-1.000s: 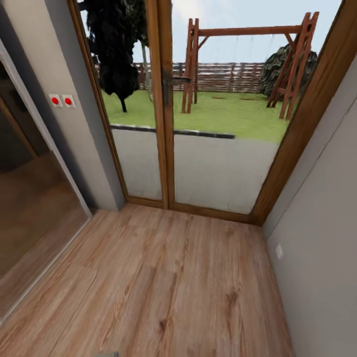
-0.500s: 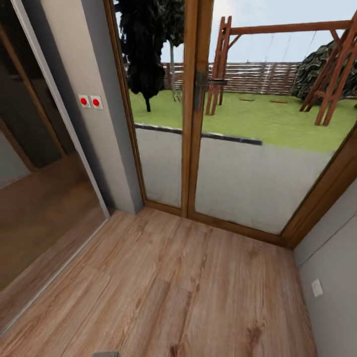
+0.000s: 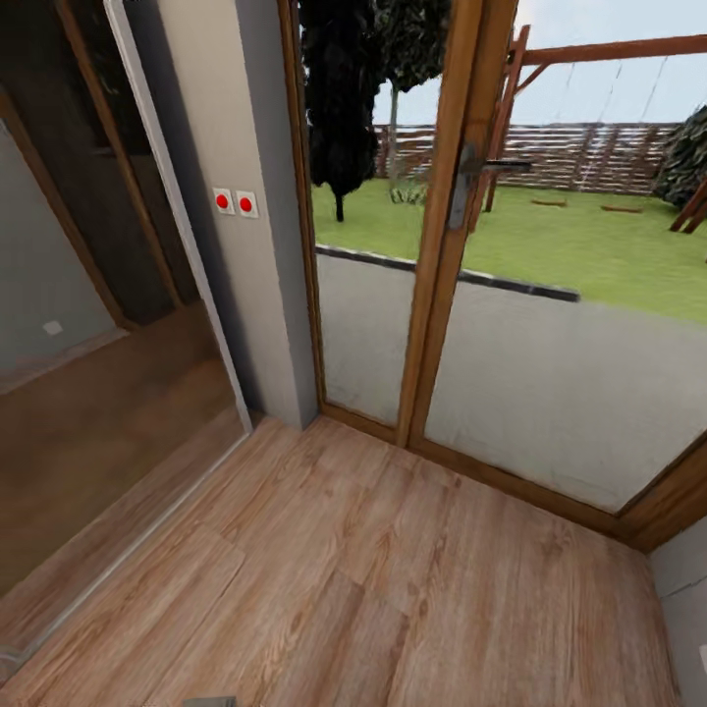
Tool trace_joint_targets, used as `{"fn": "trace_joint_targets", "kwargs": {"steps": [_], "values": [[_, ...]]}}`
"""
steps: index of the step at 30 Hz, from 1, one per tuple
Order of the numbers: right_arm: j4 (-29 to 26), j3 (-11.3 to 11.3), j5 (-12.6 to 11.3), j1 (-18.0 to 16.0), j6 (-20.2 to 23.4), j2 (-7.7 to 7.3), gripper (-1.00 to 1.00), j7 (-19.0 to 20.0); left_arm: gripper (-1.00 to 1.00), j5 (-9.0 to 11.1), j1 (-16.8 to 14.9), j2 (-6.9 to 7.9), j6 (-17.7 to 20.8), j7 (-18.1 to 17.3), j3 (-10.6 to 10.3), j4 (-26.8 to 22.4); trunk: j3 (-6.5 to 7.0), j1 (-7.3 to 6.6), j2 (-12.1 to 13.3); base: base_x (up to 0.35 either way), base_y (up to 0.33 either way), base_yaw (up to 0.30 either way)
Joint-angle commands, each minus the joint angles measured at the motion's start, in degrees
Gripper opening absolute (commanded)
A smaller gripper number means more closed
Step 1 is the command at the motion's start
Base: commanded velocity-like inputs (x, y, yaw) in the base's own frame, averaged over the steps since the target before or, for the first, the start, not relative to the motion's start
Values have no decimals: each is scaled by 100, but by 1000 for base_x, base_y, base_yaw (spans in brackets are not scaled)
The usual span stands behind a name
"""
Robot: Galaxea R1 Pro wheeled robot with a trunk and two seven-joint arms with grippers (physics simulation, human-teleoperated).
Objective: Pick up the two gym shoes and the two sandals from the corridor floor and place them onto the hallstand (shoe rack) in the corridor, making sure they are on the rack and not on the floor. Arrange them so the two gym shoes are next to each other and the two sandals are next to each other.
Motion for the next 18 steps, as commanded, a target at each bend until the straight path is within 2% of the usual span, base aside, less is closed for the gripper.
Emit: {"fn": "trace_joint_targets", "kwargs": {"steps": [1, 18], "values": [[3, 3, -17, -1, -18, -1, 100, 0, 100, 8, -4, -1, -19, 2, 6, 7, -4, 0, -2, 30, 0, 277], [7, 3, -17, -1, -18, -1, 100, -5, 100, 7, -4, -6, -22, 2, 6, 7, -4, 0, -2, 5, 0, 278]]}}
